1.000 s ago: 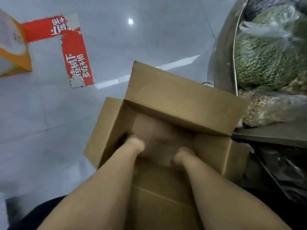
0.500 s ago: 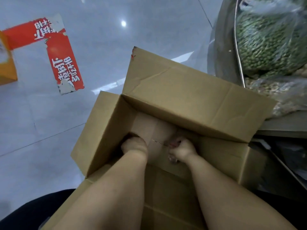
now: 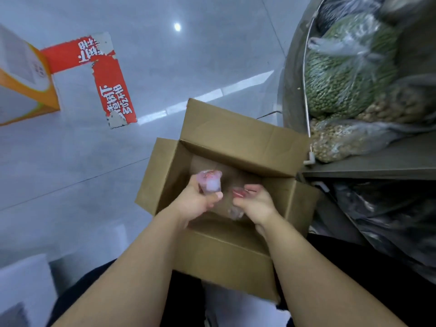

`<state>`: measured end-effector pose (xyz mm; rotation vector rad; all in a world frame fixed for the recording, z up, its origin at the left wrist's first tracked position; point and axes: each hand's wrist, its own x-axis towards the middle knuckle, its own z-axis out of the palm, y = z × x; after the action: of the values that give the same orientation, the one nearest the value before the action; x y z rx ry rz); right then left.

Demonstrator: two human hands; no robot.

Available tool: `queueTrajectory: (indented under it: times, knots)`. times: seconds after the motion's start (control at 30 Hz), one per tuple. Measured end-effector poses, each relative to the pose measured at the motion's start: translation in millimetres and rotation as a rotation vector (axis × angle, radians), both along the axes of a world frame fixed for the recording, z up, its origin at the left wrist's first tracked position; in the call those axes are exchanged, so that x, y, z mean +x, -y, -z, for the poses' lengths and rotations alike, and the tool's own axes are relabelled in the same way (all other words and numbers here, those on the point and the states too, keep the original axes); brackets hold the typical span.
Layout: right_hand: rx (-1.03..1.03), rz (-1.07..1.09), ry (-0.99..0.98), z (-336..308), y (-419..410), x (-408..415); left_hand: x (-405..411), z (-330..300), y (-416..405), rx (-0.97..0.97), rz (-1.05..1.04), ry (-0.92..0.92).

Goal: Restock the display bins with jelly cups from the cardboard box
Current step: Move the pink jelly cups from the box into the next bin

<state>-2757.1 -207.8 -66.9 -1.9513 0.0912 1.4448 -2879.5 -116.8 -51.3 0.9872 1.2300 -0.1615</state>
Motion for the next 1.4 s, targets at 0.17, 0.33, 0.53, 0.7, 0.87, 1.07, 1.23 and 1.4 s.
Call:
queueTrajectory:
  times: [0.17,0.33,0.53,0.7,0.87,1.07,1.23,1.4]
  knots:
    - [0.3,-0.07,0.086,-178,7,-6,-6,-167,31,0.226,-0.246,0.273]
    - [0.532,-0.197,0.282,-362,19,7,8,-336,44,0.337,-0.299,0.399]
    - [0.643,-0.223,0.527,-520,59,55,65,-488,49,0.546,0.107,0.635]
    - [0.66,-0.111,0.746,-616,108,104,136,-586,67,0.625,0.314,0.813]
    - [0.647,0.028,0.987,-686,164,144,200,-642,101,0.556,0.335,0.974]
    - [0.602,0.11,1.18,-715,226,187,257,-675,145,0.335,0.682,1.088]
    - [0.526,0.208,1.213,-713,265,216,288,-692,175,0.648,0.849,1.077]
    - [0.296,0.14,1.295,-707,278,246,326,-708,186,0.986,0.848,1.053]
